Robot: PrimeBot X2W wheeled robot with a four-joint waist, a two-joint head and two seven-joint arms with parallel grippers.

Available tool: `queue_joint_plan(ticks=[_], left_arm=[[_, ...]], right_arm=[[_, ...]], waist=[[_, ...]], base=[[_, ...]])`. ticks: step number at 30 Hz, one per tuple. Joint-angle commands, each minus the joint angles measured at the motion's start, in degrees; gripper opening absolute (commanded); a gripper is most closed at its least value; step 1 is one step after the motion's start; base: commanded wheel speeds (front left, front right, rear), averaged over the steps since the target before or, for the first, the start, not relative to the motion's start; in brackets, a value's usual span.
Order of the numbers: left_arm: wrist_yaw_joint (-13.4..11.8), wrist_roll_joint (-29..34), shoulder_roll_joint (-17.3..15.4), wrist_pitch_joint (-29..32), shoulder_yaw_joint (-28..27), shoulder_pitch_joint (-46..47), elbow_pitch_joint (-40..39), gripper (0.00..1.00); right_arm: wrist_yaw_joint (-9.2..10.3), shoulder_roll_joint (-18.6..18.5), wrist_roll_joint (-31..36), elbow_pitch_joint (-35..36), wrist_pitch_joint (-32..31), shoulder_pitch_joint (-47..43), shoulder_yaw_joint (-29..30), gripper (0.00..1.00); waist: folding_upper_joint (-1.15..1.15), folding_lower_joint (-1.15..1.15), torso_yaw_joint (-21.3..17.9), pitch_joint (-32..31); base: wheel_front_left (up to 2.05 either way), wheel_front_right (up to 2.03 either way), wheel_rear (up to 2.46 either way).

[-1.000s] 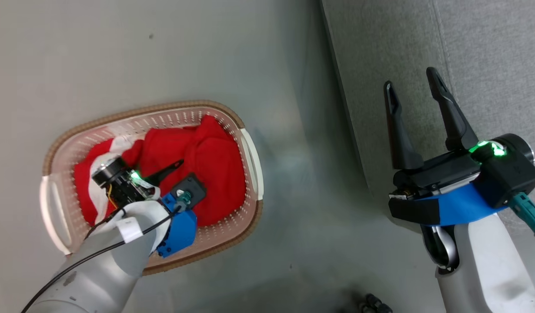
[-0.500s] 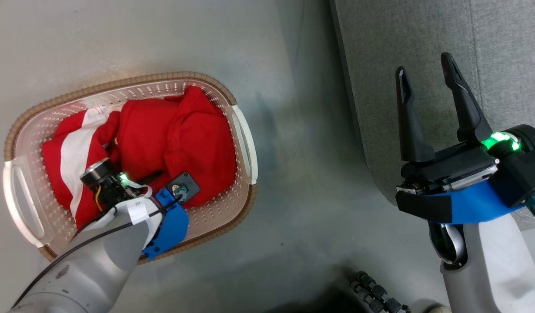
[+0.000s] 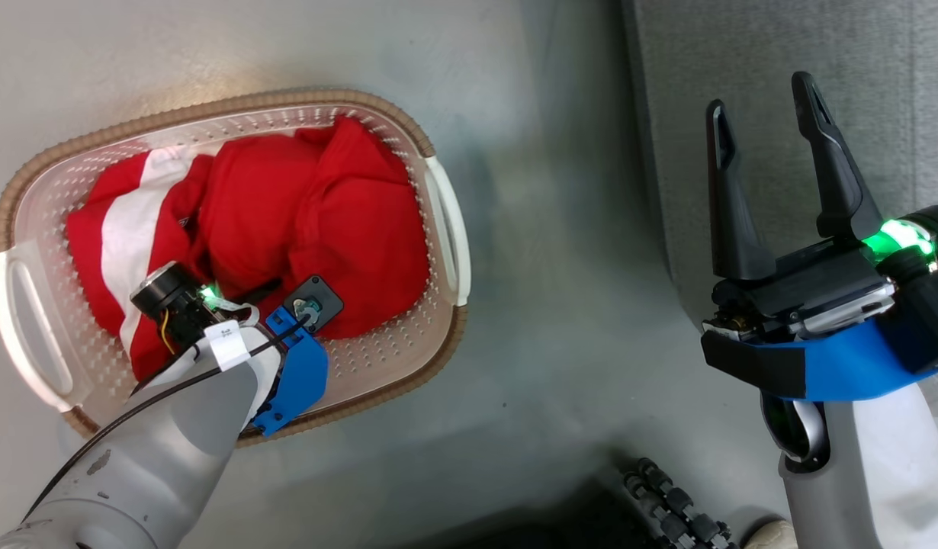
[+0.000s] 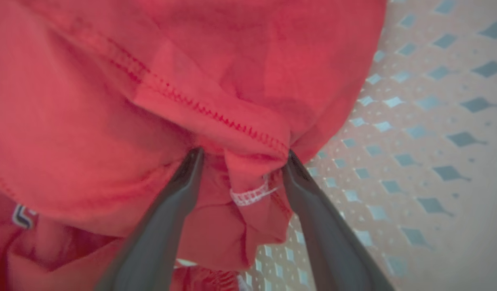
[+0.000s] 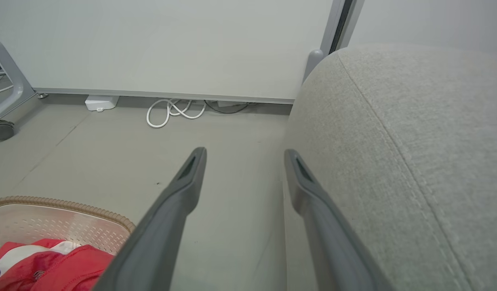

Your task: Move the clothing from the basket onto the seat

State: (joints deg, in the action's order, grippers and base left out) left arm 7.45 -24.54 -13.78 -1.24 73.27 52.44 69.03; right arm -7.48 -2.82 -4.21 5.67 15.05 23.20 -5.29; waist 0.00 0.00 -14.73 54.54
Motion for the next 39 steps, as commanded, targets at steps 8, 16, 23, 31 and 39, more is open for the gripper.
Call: queue_joint_plan(ticks=[8, 16, 23, 31, 39], left_arm=[[0.0, -2.6, 0.9, -1.4, 0.2, 0.2, -1.6, 0.40], [0.0, -1.4, 1.2, -3.6, 0.2, -0.3, -3.0, 0.00], [0.0, -2.9, 2.3, -7.9, 0.2, -1.7, -4.6, 0.00], [0.0, -6.3, 3.3, -13.1, 0.2, -5.1, -7.9, 0.00], [0.0, -11.9, 2.0, -14.0, -2.6, -7.9, -16.1, 0.00]], right_arm=[[-0.03, -0.1, 1.9, 1.6, 0.2, -0.8, -0.2, 1.00], [-0.03, -0.1, 2.2, 1.4, 0.2, -0.5, -0.2, 1.00], [-0.03, -0.1, 2.3, 0.0, 0.2, -0.6, -0.2, 1.00], [-0.03, -0.1, 2.6, -3.6, 0.2, -1.9, 0.1, 1.00], [-0.03, -0.1, 2.8, -7.4, 0.2, -4.7, 0.5, 1.00]], waist=[[0.00, 0.00, 2.5, 0.7], [0.00, 0.00, 3.1, -0.8], [0.00, 0.00, 4.8, -4.7], [0.00, 0.00, 7.3, -13.4], [0.00, 0.00, 10.3, -23.7]], base=[[0.07, 0.07, 0.07], [0.00, 0.00, 0.00], [0.00, 0.00, 0.00], [0.00, 0.00, 0.00], [0.00, 0.00, 0.00]])
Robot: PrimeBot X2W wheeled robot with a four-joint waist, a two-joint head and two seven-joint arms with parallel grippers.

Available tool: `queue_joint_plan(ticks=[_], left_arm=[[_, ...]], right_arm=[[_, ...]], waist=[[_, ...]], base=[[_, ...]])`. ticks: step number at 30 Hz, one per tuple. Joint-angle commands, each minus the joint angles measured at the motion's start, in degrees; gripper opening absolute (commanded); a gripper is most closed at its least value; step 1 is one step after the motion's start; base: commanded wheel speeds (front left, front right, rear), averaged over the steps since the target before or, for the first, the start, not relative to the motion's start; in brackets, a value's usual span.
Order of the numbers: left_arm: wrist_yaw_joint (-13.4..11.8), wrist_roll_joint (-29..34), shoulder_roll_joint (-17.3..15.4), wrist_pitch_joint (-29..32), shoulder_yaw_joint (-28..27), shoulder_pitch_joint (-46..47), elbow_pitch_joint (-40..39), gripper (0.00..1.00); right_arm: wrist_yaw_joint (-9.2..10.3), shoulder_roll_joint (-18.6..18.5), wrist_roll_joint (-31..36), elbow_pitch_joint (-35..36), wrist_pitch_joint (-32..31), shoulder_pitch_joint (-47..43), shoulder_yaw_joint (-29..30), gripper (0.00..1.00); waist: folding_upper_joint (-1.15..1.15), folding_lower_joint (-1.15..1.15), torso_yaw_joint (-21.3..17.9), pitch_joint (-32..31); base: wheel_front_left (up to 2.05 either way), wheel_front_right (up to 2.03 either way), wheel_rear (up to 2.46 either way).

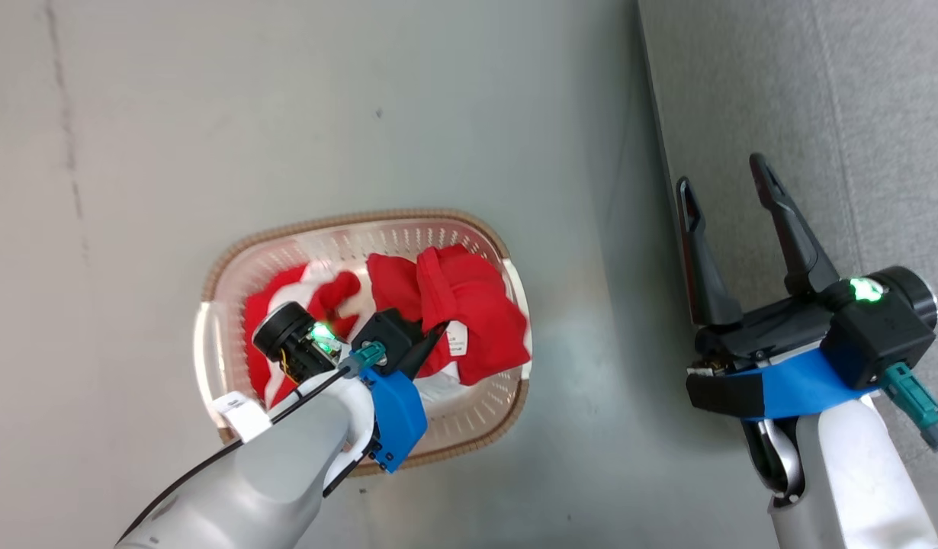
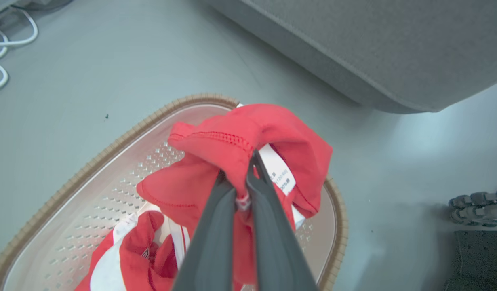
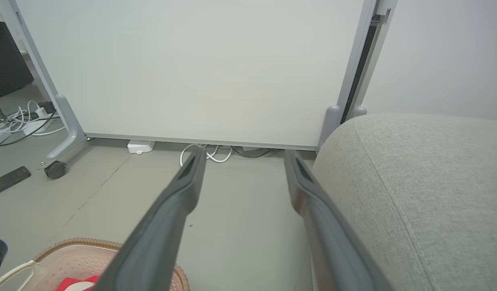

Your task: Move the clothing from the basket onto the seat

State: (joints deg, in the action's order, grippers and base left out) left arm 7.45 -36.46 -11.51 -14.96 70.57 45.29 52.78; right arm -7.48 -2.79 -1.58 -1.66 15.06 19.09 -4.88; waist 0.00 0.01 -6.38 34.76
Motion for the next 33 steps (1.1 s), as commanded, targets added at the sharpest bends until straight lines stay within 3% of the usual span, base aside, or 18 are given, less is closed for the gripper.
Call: queue_joint_plan(ticks=[1, 16, 25, 33], left_arm=[[0.0, -0.3, -0.8, -0.3, -1.1, -1.4, -1.2, 0.00], [0.0, 6.7, -3.8, -0.3, -24.9, -13.6, -20.6, 0.00], [0.0, 10.6, -4.1, -0.3, -32.4, -17.1, -29.0, 0.00], [0.0, 12.5, -4.7, -0.3, -35.0, -16.8, -34.7, 0.00]], right_arm=[[-0.03, -0.2, 0.0, -0.5, 0.2, -1.0, 0.1, 1.00], [-0.03, -0.2, -1.3, -4.4, 0.2, -7.1, 0.0, 1.00], [-0.03, -0.2, -2.9, -5.3, 0.2, -10.3, -1.1, 1.00], [-0.03, -0.2, -4.2, -5.8, 0.2, -12.9, -1.8, 1.00]], waist=[[0.00, -0.01, 2.2, -5.1], [0.00, -0.01, 6.3, -21.1], [0.00, -0.01, 7.1, -27.6], [0.00, -0.01, 7.4, -31.5]], base=[[0.00, 0.00, 0.00], [0.00, 0.00, 0.00], [0.00, 0.00, 0.00], [0.00, 0.00, 0.00]])
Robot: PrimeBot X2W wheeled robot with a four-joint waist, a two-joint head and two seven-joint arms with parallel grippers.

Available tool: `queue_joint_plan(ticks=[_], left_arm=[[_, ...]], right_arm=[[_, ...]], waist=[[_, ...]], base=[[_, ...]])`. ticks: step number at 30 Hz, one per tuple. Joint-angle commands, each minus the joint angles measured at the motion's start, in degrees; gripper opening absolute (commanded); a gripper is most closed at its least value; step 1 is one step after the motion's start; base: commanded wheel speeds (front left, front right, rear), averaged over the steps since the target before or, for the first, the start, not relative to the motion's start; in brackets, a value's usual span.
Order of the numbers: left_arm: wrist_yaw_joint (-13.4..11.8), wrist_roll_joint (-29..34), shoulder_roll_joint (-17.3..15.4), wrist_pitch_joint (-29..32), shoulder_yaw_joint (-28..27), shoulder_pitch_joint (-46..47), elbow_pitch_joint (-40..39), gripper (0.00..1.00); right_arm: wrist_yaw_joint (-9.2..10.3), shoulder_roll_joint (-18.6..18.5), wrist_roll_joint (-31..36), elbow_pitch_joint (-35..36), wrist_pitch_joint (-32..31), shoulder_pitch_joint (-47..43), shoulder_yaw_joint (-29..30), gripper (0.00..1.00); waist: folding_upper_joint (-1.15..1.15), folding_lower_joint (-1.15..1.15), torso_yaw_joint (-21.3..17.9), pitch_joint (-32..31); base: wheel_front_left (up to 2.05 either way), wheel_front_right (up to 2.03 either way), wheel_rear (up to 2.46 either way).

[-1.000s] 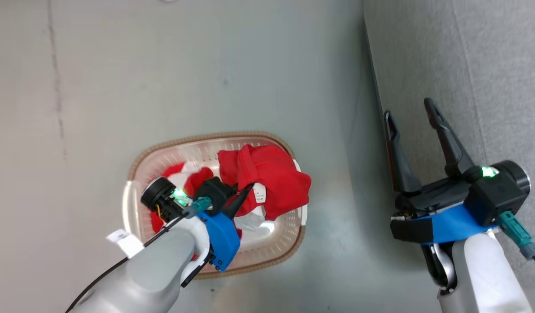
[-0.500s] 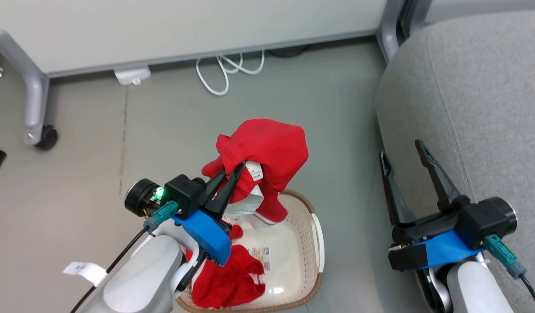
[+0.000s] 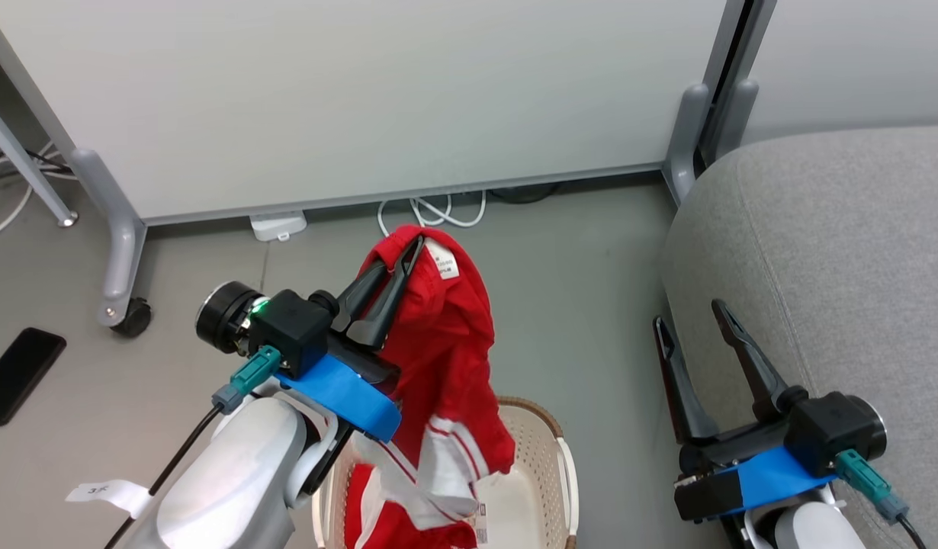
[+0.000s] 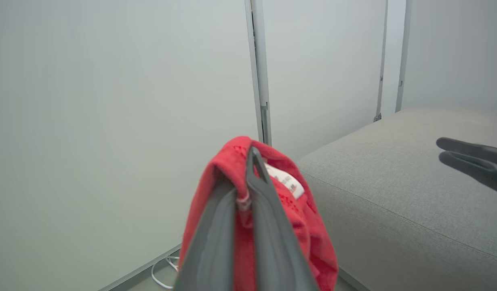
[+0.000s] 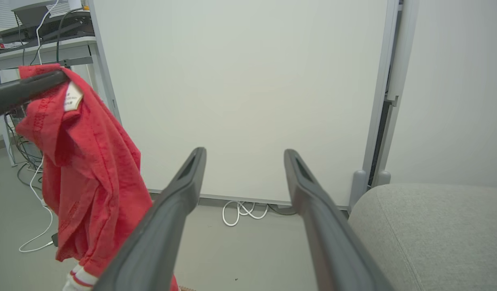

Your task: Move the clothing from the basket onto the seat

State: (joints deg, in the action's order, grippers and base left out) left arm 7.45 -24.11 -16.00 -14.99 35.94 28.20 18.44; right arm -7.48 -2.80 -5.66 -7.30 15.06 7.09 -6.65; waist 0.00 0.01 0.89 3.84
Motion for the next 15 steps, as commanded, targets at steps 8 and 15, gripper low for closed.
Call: queue_joint_plan(ticks=[8, 15], left_arm=[[0.0, 1.1, 0.4, -0.3, -1.4, 1.7, -4.0, 0.00], [0.0, 1.7, 1.0, -0.3, -1.2, 3.4, -5.7, 0.00]], right_arm=[[-0.03, -0.2, -0.7, -0.3, 0.2, -2.4, 0.1, 1.00], [-0.03, -0.2, -1.3, -0.3, 0.2, -2.8, -0.5, 1.00]], waist=[[0.00, -0.01, 0.7, -2.7], [0.00, -0.01, 0.6, -3.7]], base=[[0.00, 0.00, 0.00], [0.00, 0.00, 0.00]])
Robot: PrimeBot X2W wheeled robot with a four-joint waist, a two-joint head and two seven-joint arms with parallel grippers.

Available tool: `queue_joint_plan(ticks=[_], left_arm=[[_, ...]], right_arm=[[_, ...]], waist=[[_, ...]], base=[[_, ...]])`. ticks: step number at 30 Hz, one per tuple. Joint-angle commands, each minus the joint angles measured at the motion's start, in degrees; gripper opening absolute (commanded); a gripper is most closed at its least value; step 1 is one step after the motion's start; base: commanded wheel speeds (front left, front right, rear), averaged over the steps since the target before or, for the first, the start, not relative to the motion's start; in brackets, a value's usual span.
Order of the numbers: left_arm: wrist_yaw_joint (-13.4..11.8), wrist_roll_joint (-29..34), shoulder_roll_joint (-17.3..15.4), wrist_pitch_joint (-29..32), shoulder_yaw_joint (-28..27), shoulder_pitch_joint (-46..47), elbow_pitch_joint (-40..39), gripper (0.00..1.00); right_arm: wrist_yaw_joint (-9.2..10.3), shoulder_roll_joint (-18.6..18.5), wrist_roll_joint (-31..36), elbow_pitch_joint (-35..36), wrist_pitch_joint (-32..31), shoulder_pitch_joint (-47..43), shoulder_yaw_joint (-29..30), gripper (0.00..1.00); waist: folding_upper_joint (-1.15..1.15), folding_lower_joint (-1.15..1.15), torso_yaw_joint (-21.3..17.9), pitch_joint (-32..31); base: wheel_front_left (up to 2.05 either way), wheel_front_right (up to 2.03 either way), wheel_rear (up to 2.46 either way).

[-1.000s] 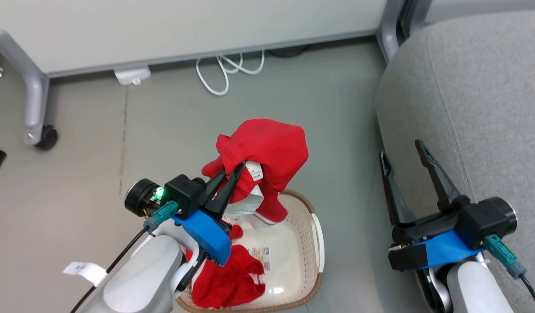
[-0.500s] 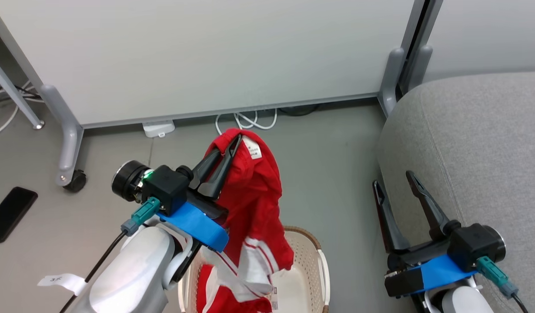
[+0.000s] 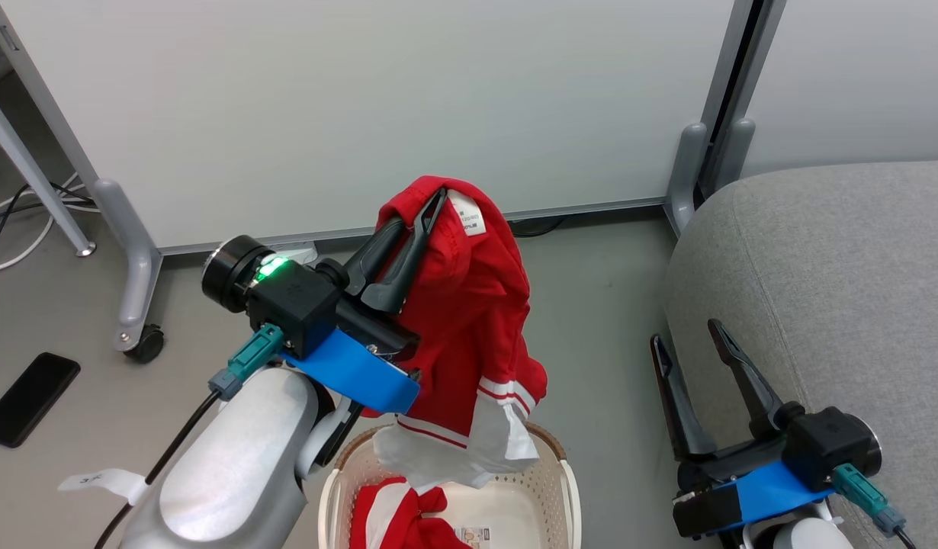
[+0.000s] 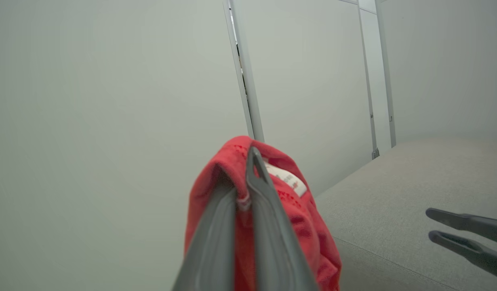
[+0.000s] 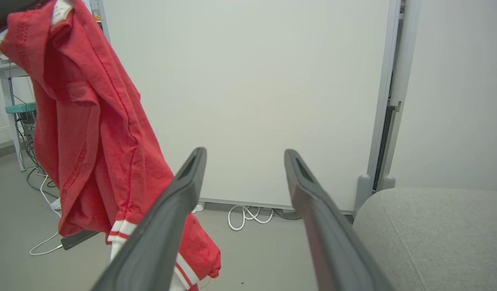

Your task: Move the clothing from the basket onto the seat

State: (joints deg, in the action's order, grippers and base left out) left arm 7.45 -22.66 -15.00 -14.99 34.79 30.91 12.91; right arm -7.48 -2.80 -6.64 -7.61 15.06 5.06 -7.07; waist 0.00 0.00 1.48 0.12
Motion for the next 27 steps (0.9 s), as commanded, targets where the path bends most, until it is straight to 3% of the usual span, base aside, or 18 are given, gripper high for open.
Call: queue_joint_plan(ticks=[1, 12, 20, 27], left_arm=[[0.0, 0.3, 0.1, -0.3, 0.0, 0.9, -0.3, 0.00], [0.0, 0.6, 0.8, -0.3, 0.5, 2.0, -0.2, 0.00], [0.0, 0.9, 1.7, -0.3, 1.5, 2.5, -0.3, 0.00], [0.0, 1.3, 2.7, -0.3, 2.9, 3.2, -0.5, 0.00]], right_arm=[[-0.03, -0.2, -0.4, 0.0, 0.2, -0.9, -0.1, 1.00], [-0.03, -0.2, 1.1, 2.3, 0.2, 1.6, -2.5, 1.00], [-0.03, -0.9, 1.0, 3.5, 0.2, 5.8, -11.4, 1.00], [-0.03, -1.9, 1.7, -1.6, 0.1, 12.1, -17.8, 1.00]], waist=[[0.00, 0.00, 0.0, -0.1], [0.00, 0.00, 0.0, 0.0], [0.00, 0.00, 1.1, 0.4], [0.00, 0.00, 2.2, 1.0]], base=[[0.00, 0.00, 0.00], [0.00, 0.00, 0.00], [0.00, 0.00, 0.00], [0.00, 0.00, 0.00]])
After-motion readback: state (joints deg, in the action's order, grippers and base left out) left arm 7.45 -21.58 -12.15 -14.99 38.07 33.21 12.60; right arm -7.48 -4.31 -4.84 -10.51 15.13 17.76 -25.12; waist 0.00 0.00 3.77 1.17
